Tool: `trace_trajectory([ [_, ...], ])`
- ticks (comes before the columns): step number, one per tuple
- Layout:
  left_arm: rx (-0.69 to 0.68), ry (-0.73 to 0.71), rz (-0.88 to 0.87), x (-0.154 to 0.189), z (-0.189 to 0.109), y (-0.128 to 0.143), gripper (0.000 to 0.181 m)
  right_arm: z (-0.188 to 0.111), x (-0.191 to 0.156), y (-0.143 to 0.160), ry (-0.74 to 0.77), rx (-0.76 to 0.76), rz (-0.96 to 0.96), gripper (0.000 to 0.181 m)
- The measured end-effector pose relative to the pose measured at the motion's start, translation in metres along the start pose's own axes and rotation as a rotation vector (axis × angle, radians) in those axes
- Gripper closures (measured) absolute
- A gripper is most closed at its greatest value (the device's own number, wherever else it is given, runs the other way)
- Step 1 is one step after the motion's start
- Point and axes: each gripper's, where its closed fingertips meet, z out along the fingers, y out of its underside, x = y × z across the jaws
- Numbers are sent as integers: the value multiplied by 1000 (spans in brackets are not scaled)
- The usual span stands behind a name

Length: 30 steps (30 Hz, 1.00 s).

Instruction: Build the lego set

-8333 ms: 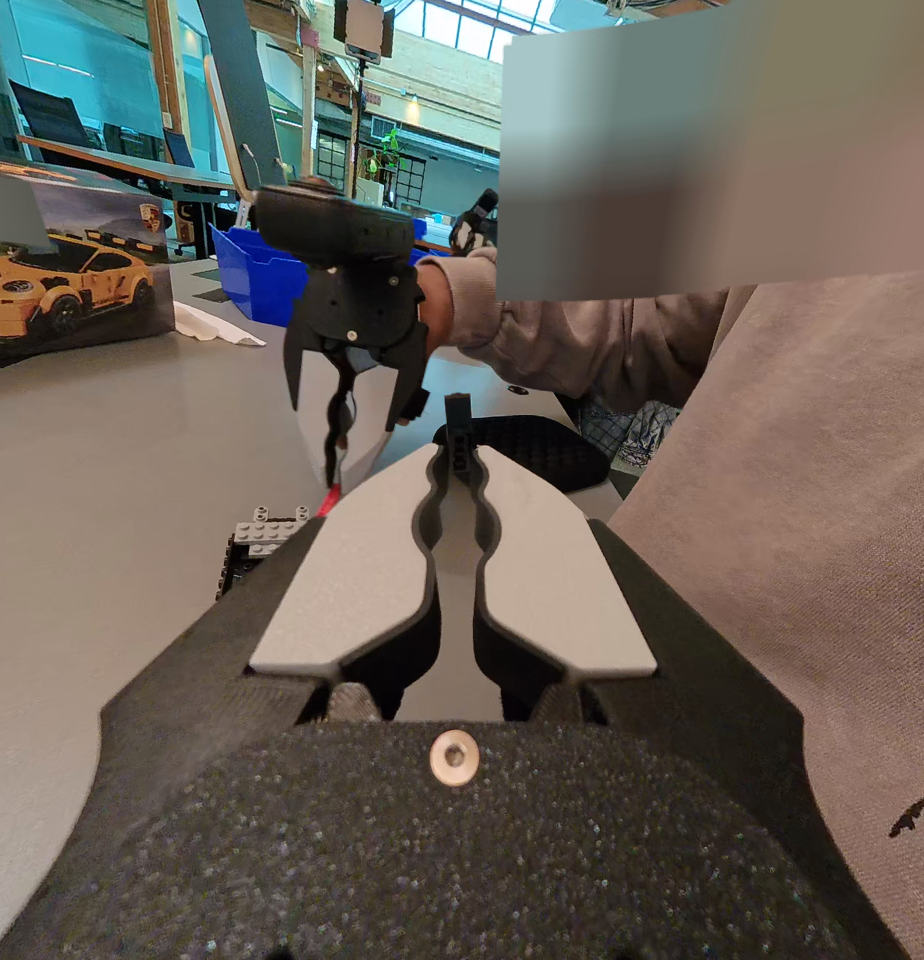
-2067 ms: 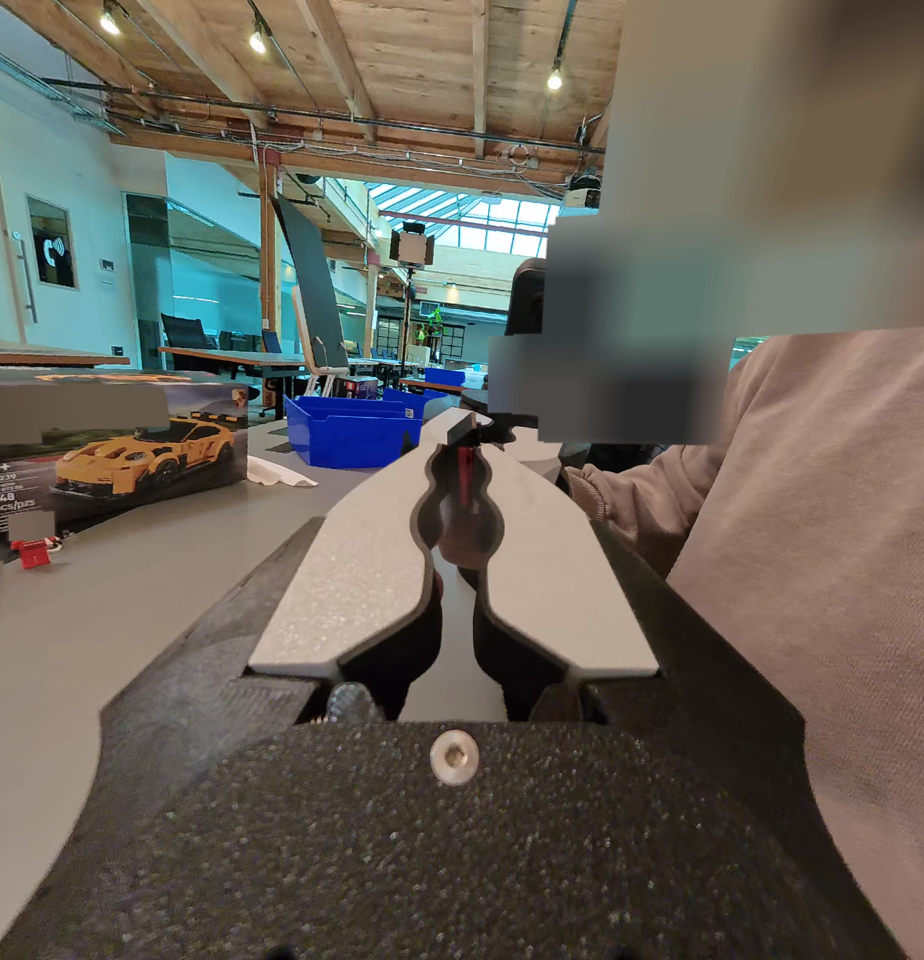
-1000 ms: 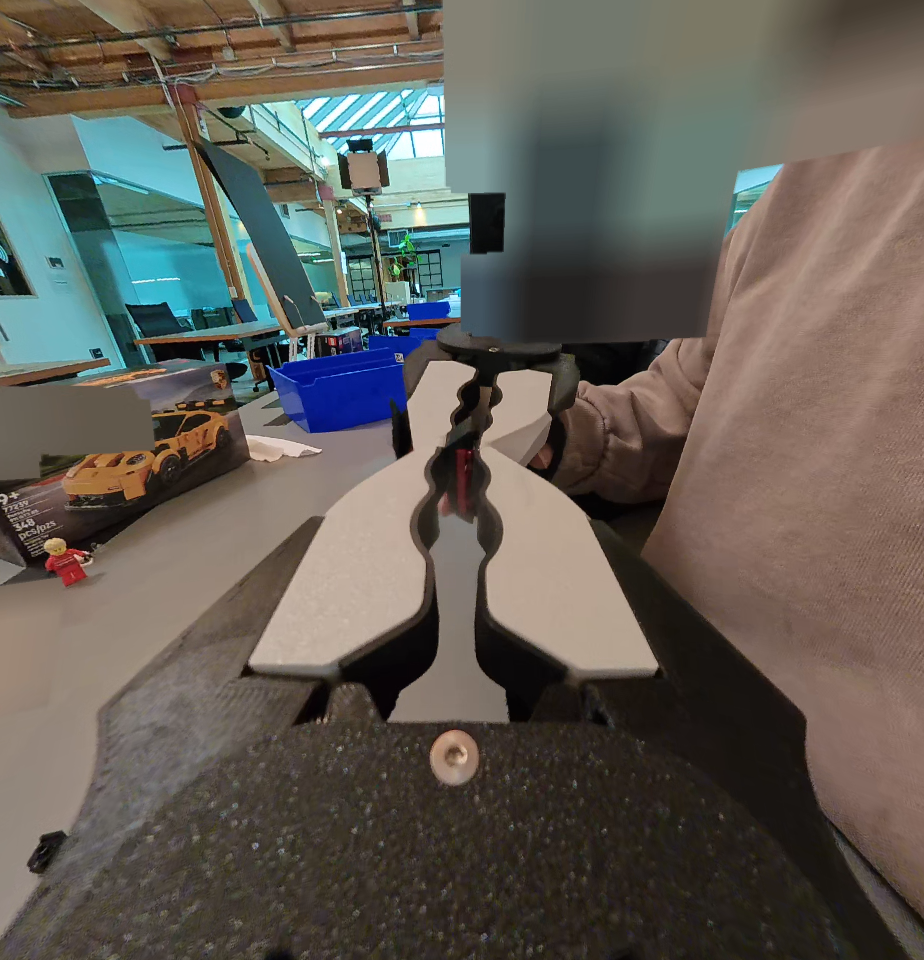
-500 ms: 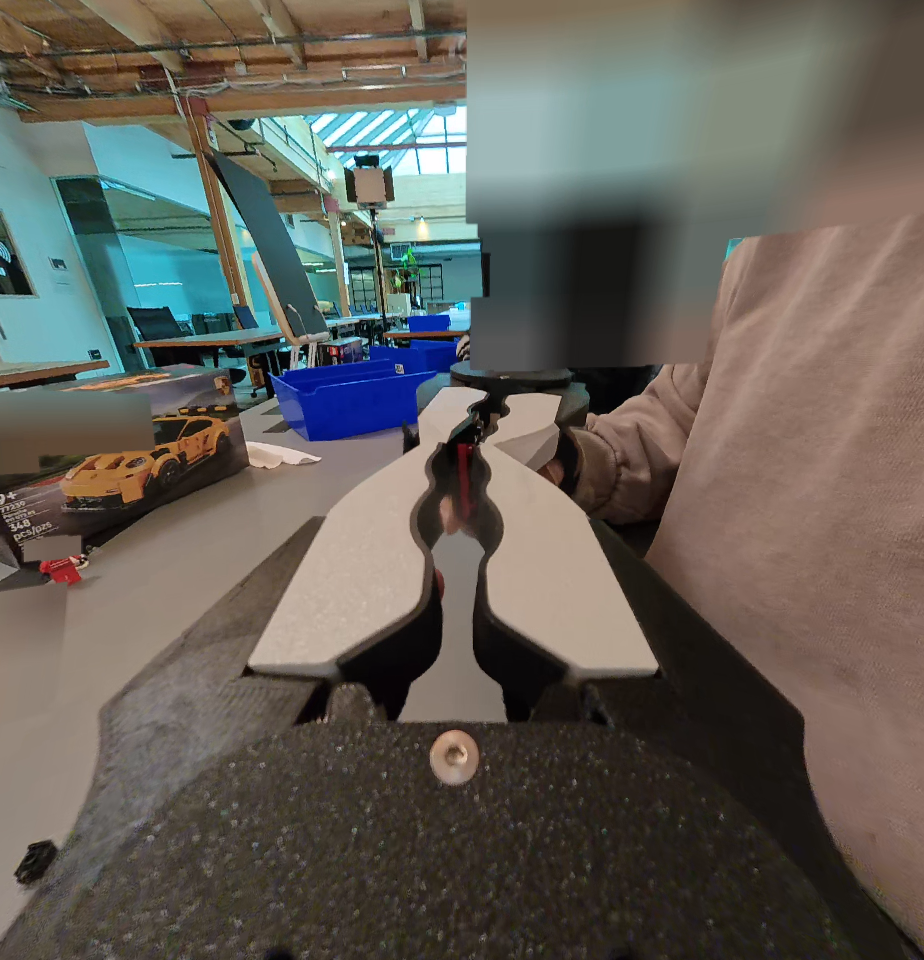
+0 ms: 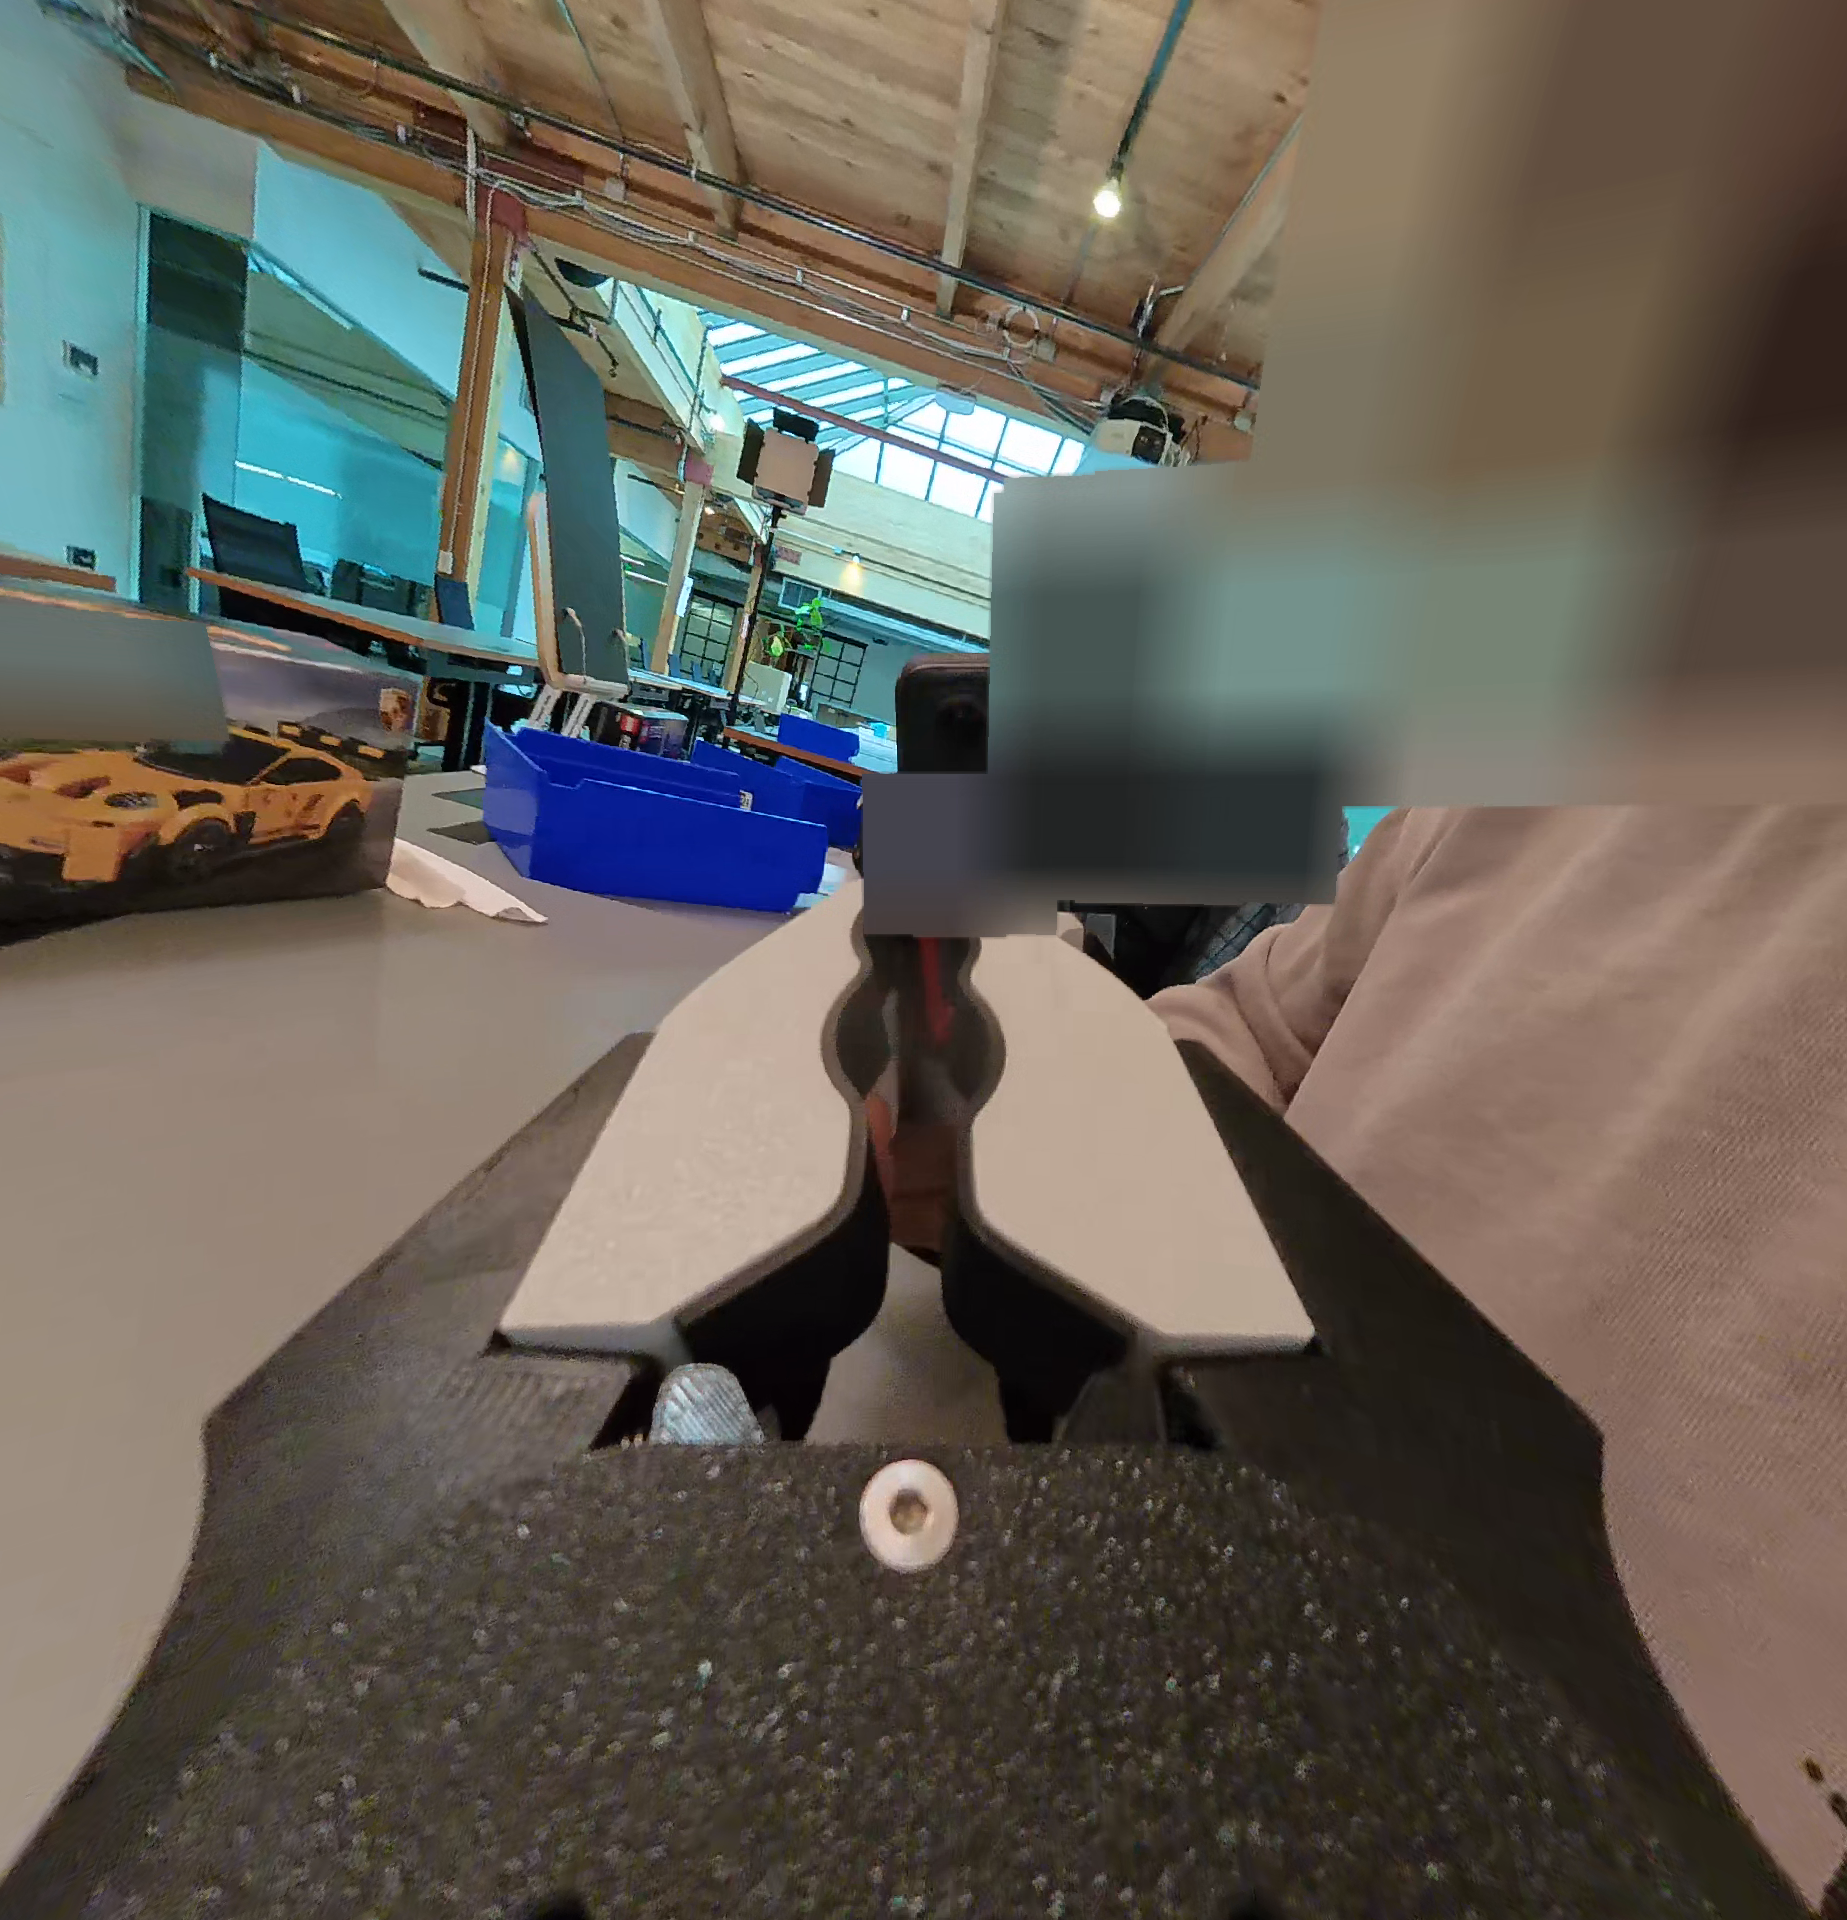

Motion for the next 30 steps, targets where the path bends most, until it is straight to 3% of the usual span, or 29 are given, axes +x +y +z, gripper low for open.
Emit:
trace_trajectory([
  [10,-12,-69,-107,-15,2,3,172,-3,16,3,59,-23,64,175],
  [19,-58,-148,-245,-34,0,13,173,-5,29,12,15,-21,322,175],
  [27,-92,-135,-259,-34,2,16,173,-11,29,12,-134,11,552,176],
  [30,-100,-122,-301,-33,2,18,173,-11,29,14,-140,-8,545,176],
])
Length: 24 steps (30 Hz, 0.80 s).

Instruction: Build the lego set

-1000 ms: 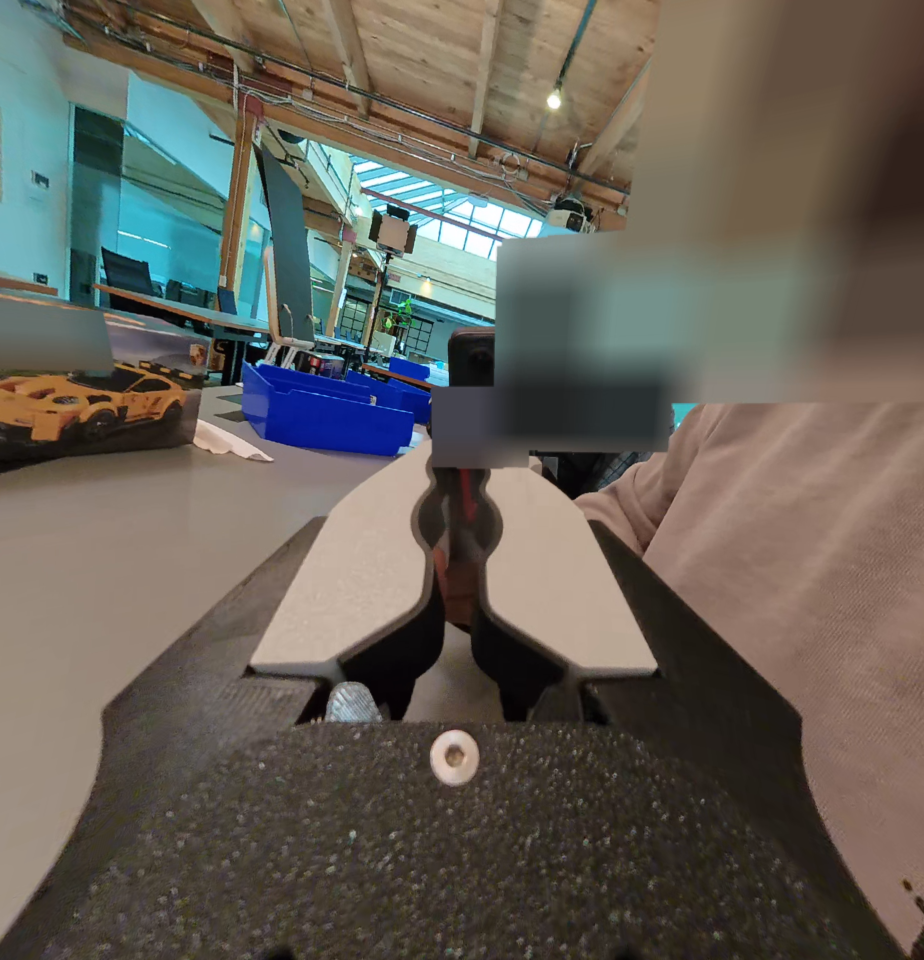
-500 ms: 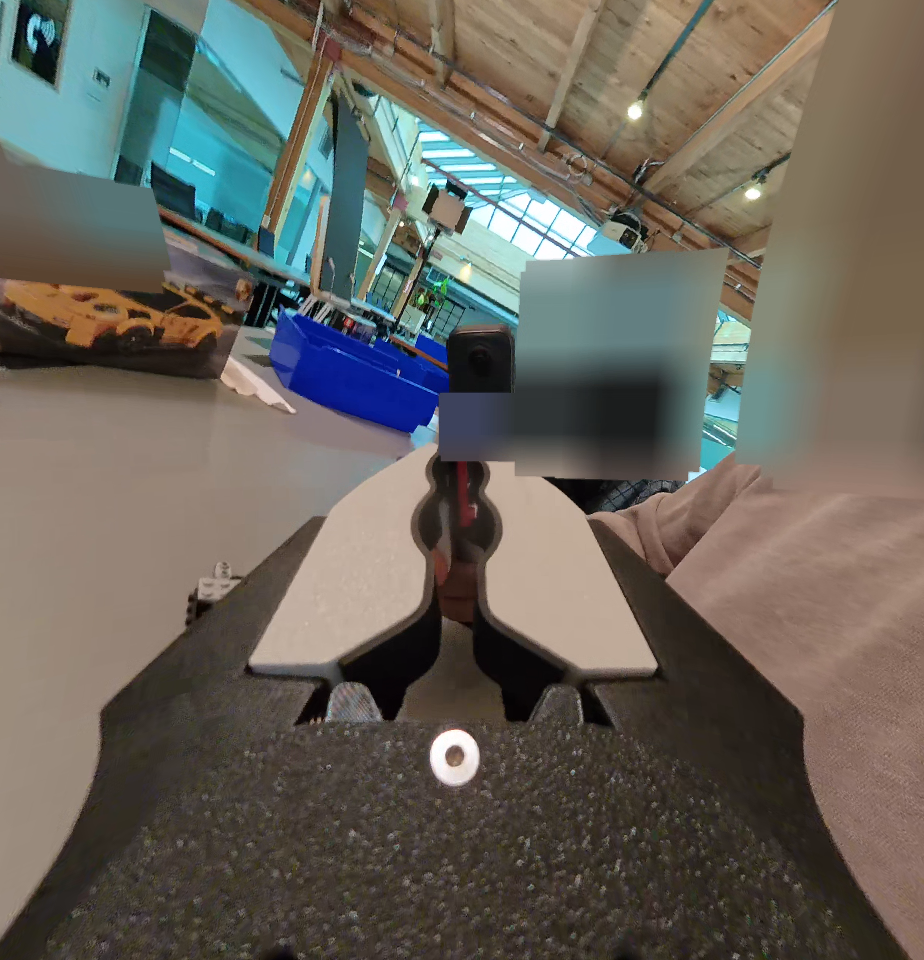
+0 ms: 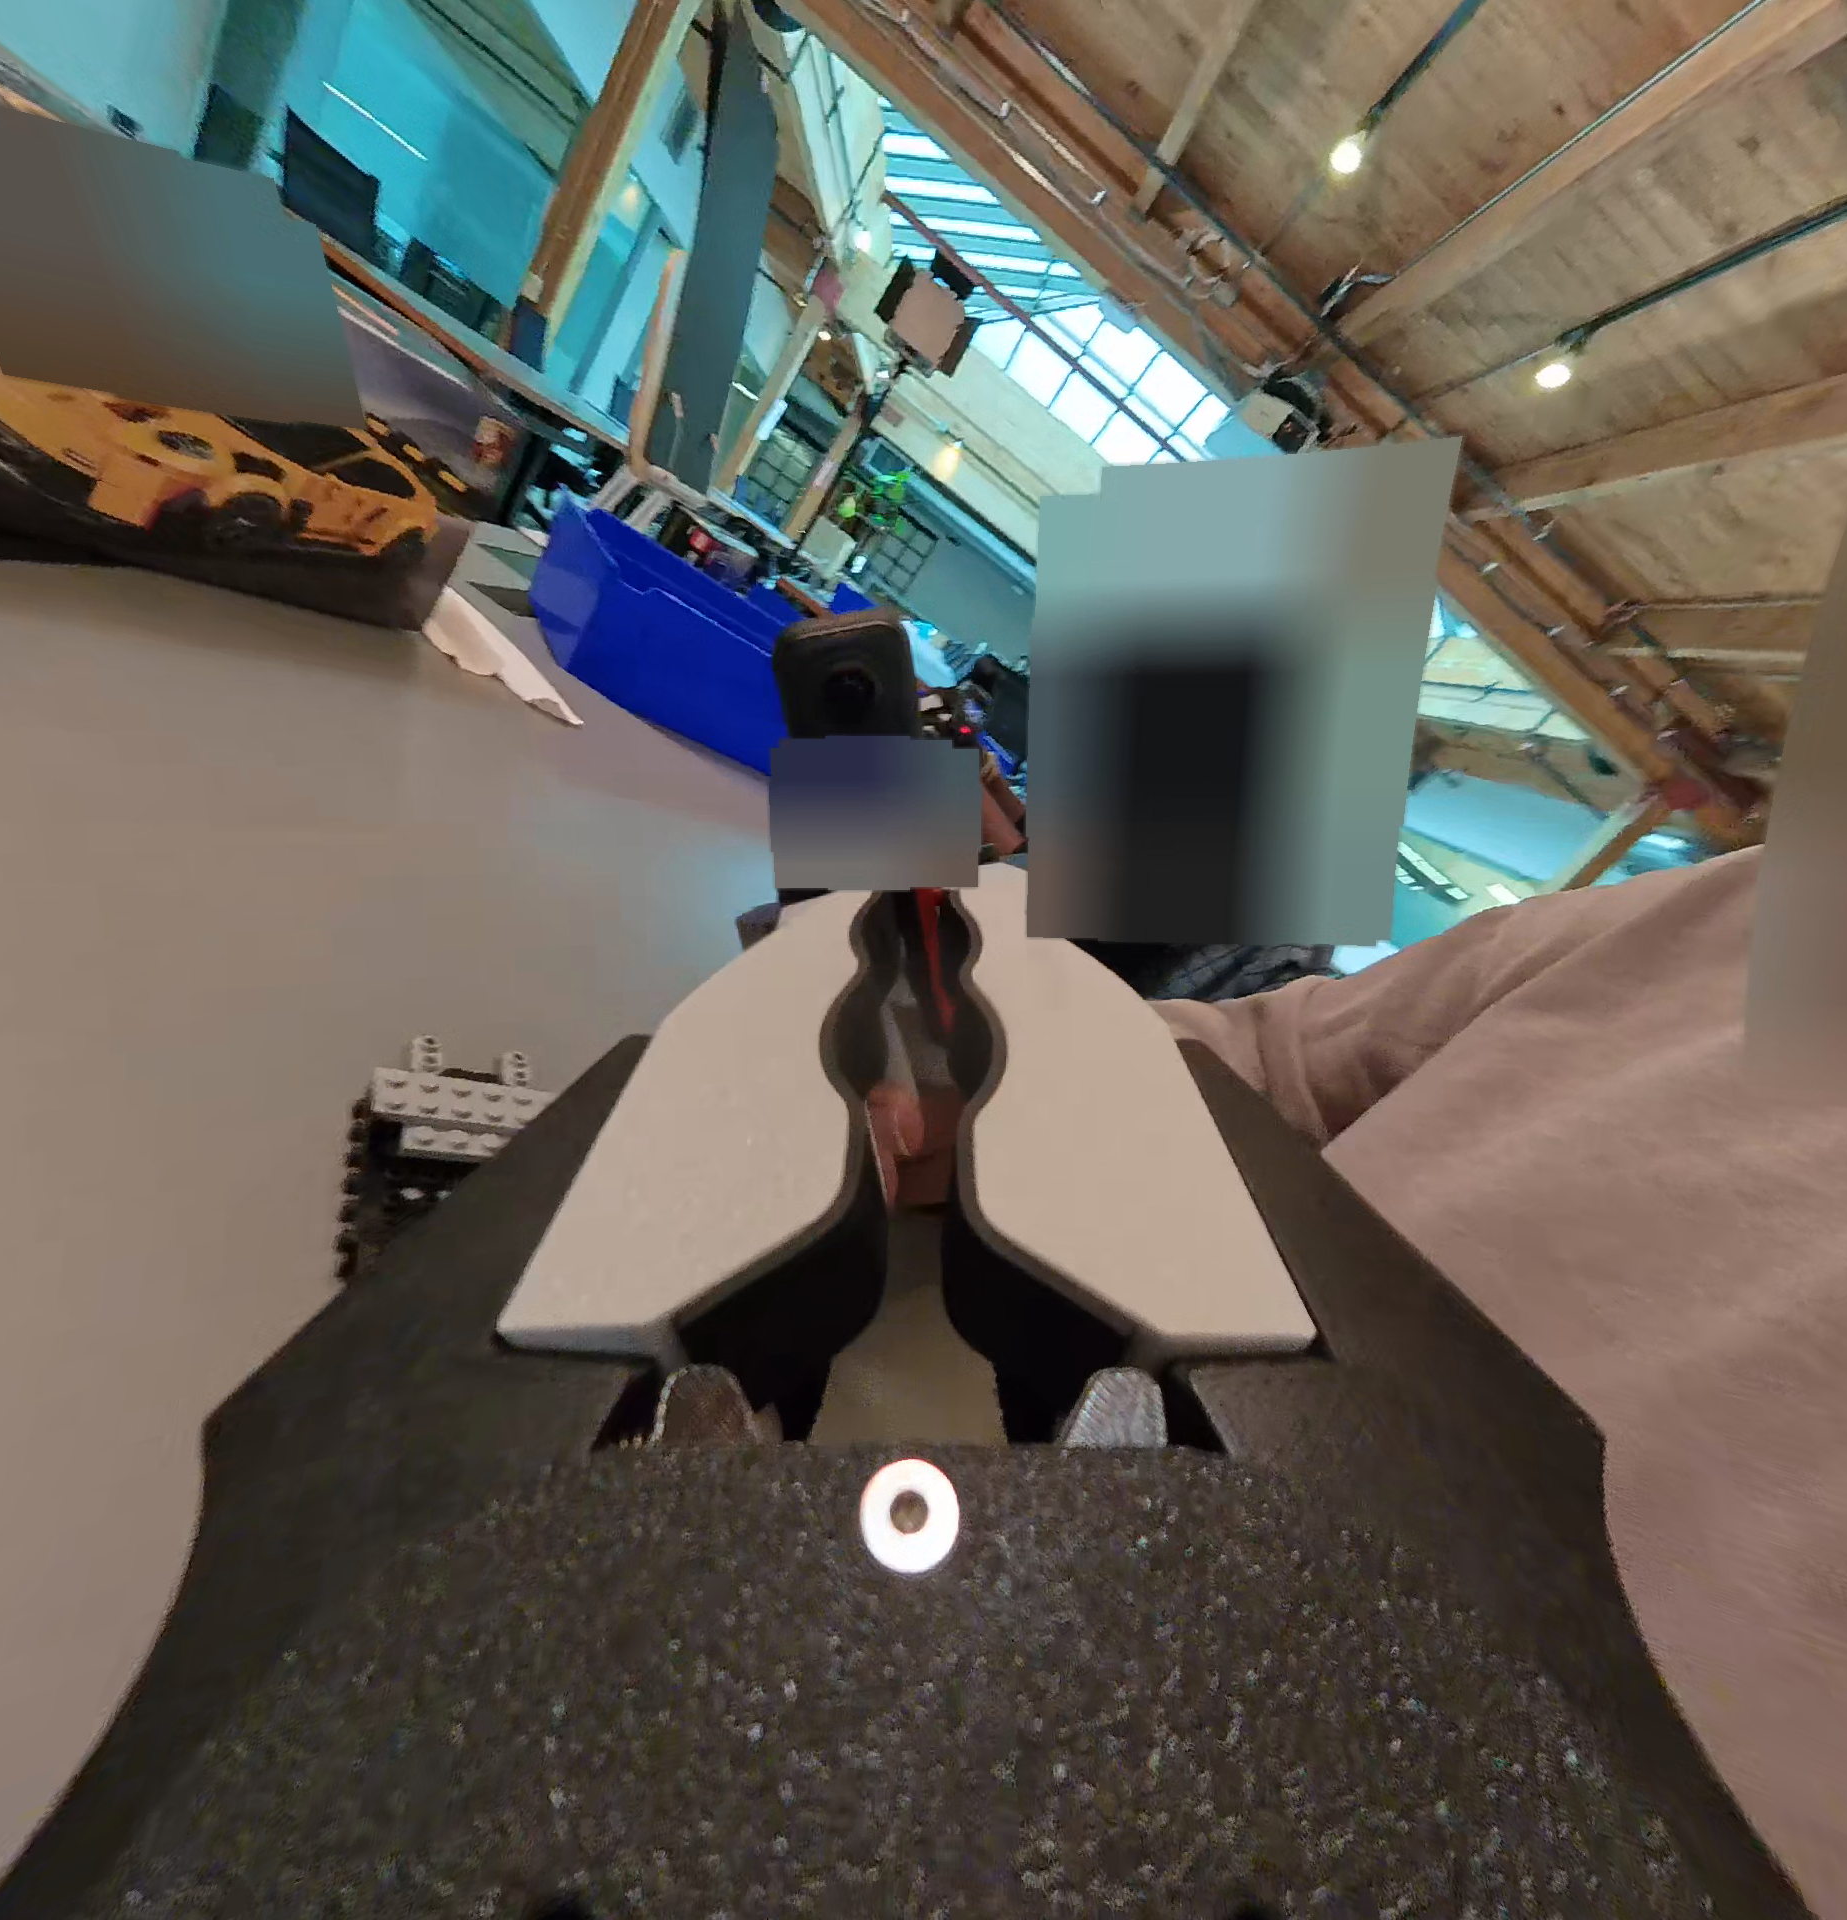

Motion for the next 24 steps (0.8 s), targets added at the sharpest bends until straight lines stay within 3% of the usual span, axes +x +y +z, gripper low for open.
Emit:
trace_trajectory([
  [2,-6,52,-6,5,-1,-1,173,1,-5,1,-53,2,53,175],
  [7,11,234,16,29,-5,3,164,-4,-35,3,-394,-33,314,176],
  [12,-5,316,83,47,-1,10,162,-3,-54,9,-483,-68,280,176],
  [15,15,372,88,59,-4,7,178,-1,-57,9,-492,-63,277,176],
  [20,16,342,94,53,-6,9,177,0,-51,11,-471,-79,335,175],
  [24,16,371,108,57,-9,11,165,1,-53,19,-478,-126,319,176],
])
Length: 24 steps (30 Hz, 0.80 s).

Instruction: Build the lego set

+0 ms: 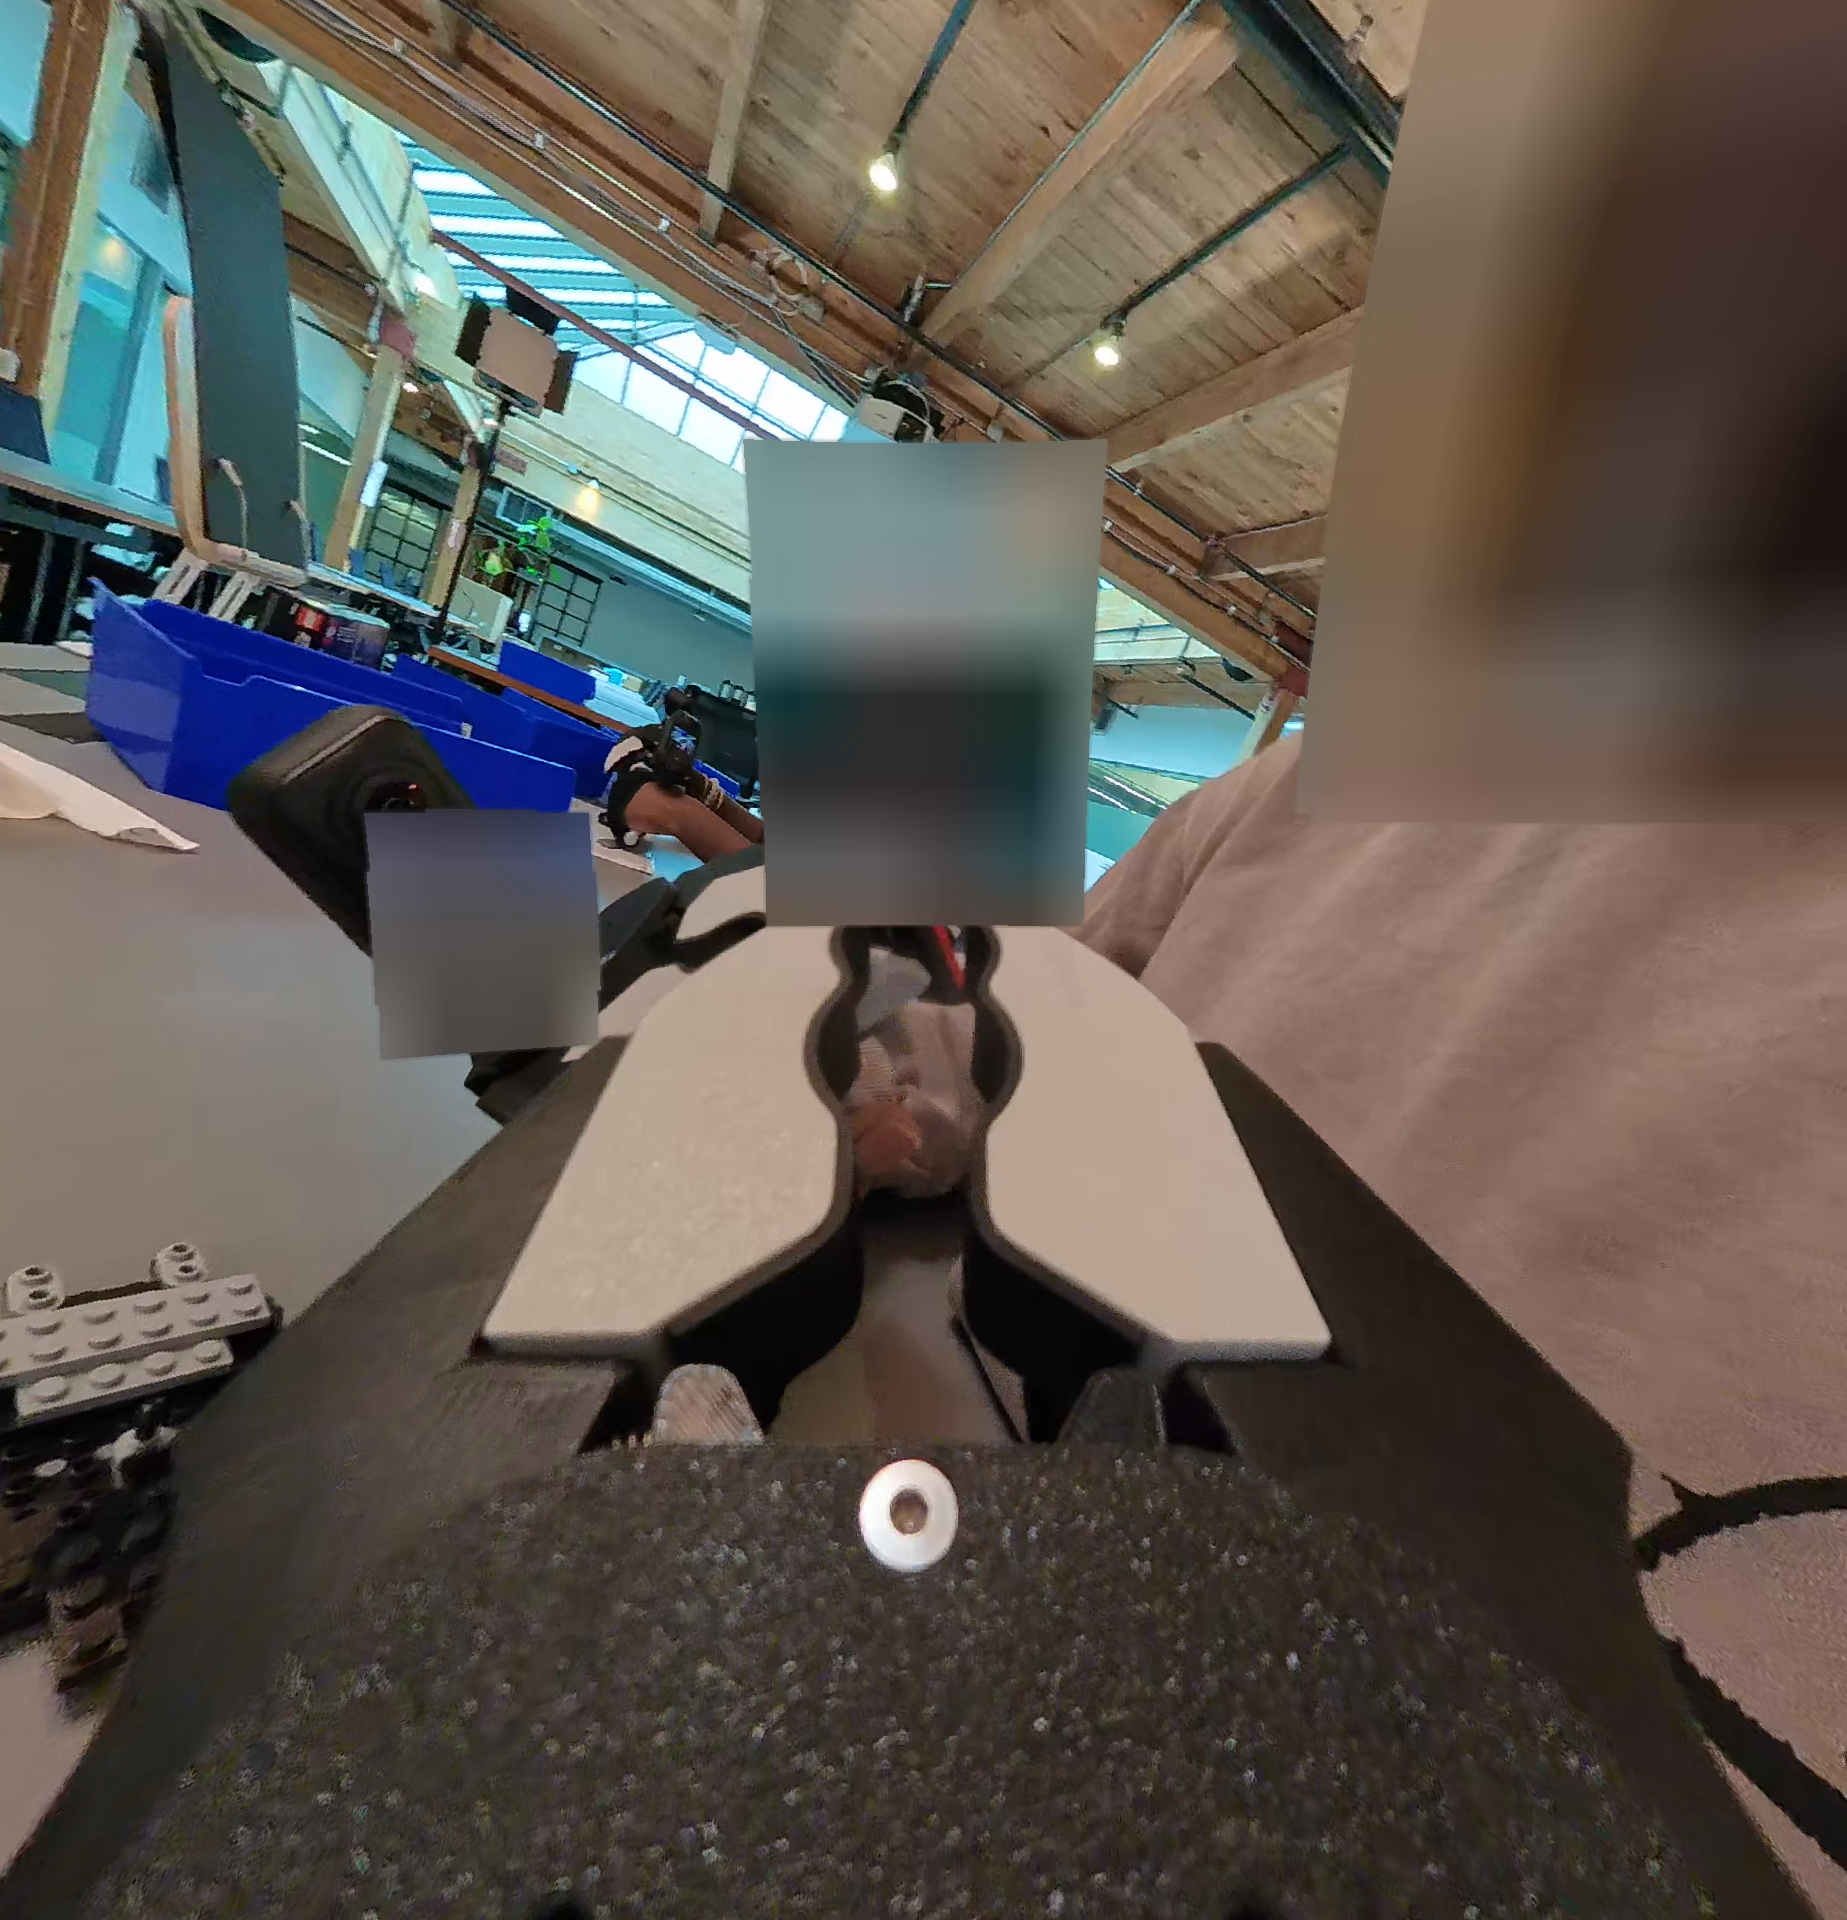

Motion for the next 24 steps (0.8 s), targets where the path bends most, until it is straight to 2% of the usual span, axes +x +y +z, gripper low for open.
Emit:
trace_trajectory([
  [2,-10,13,14,1,1,2,170,2,-1,2,-24,-4,15,175],
  [14,4,91,-3,9,3,4,170,5,-3,9,-87,-44,101,175],
  [18,11,151,7,22,8,6,172,11,-8,16,-110,-64,56,175],
  [24,-10,151,7,25,8,7,172,12,-9,18,-111,-79,42,175],
])
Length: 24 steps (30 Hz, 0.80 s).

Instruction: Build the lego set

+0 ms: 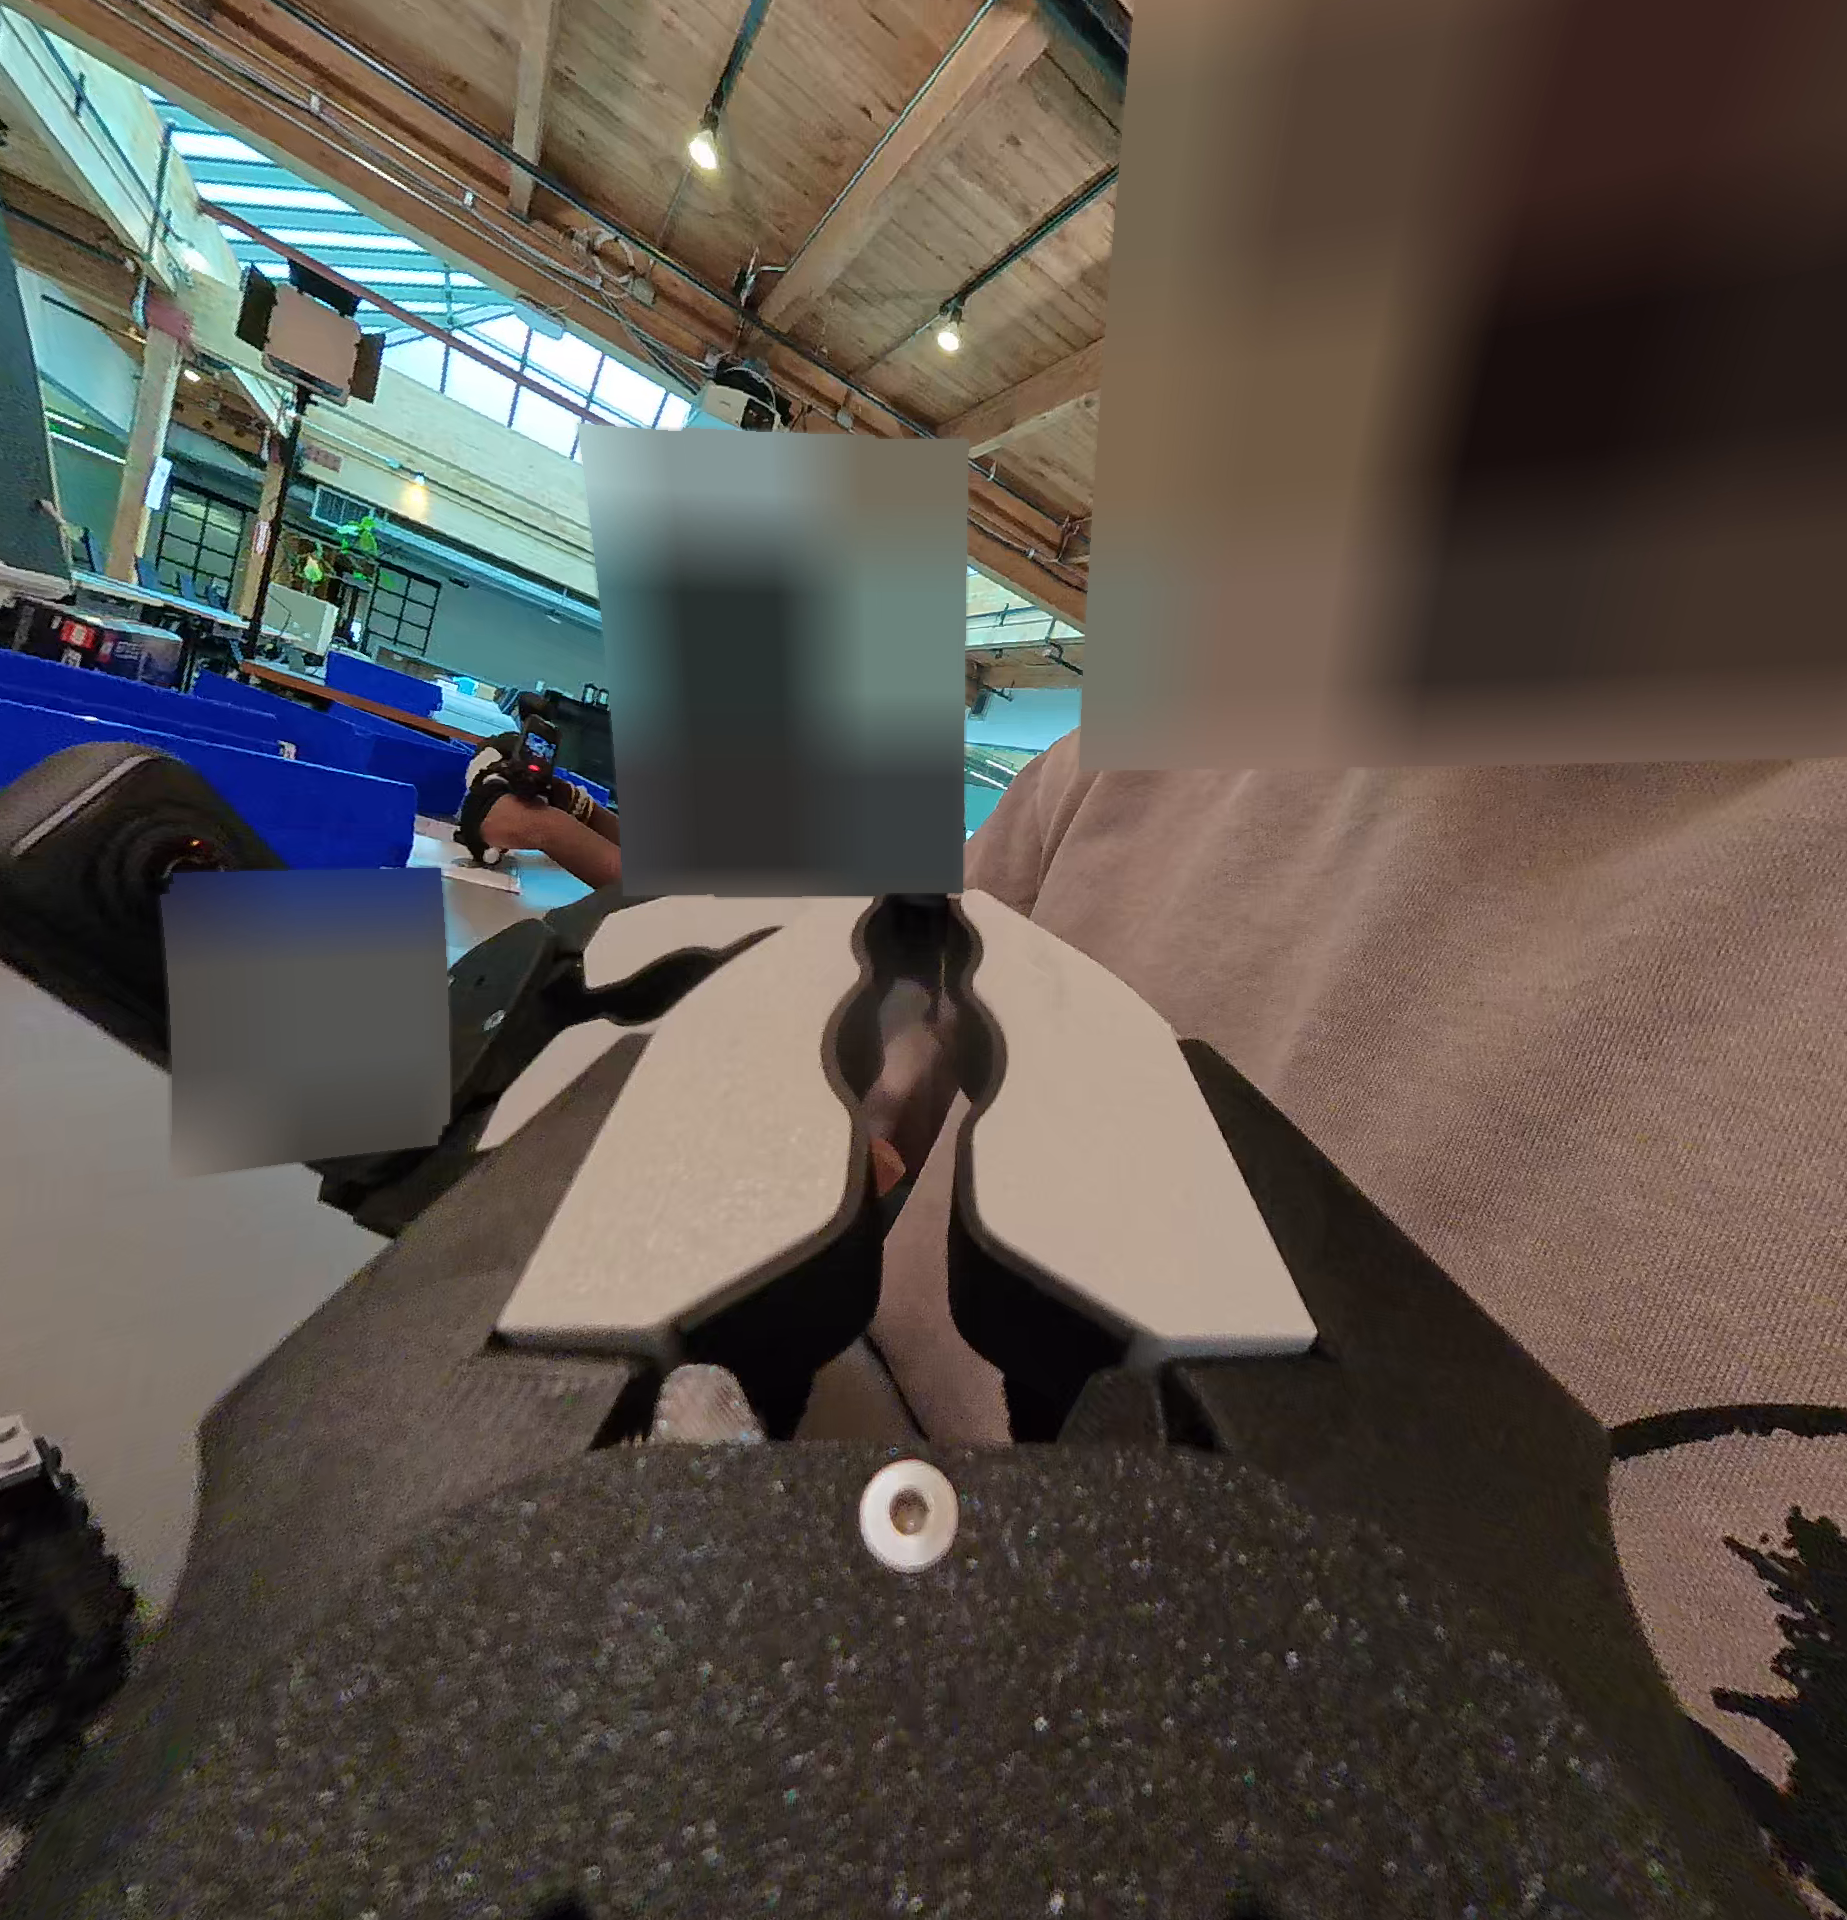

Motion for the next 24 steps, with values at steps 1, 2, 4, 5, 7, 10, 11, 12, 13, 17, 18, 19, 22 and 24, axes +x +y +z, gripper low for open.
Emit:
trace_trajectory([
  [1,2,-2,-1,0,-2,-2,172,-1,1,-3,25,8,-24,175],
  [2,17,-2,-4,0,-5,-8,172,-4,0,-9,48,21,-60,173],
  [4,43,-52,10,-5,-16,-20,172,-16,-2,-22,161,18,-176,168],
  [5,33,-111,20,-13,-24,-23,172,-27,5,-27,314,-27,-290,165],
  [7,6,-233,9,-31,-41,-26,172,-65,25,-37,708,-199,-568,158],
  [10,41,-375,-39,-55,-64,-33,172,-128,49,-47,1149,-583,-803,142],
  [11,56,-415,-61,-63,-70,-34,172,-141,55,-45,1203,-718,-823,138],
  [12,67,-446,-82,-70,-74,-34,172,-149,62,-43,1233,-845,-856,137],
  [13,73,-467,-103,-74,-77,-32,172,-157,69,-41,1251,-976,-904,136],
  [17,67,-527,-146,-84,-87,-27,172,-166,90,-23,1170,-1323,-1084,144],
  [18,65,-538,-145,-86,-89,-27,172,-164,94,-19,1140,-1358,-1120,146],
  [19,64,-545,-141,-86,-90,-28,172,-163,97,-18,1124,-1386,-1148,150],
  [22,53,-558,-138,-89,-91,-27,172,-165,105,-12,1075,-1468,-1147,161],
  [24,47,-568,-145,-91,-93,-26,172,-168,108,-7,1054,-1513,-1093,168],
])
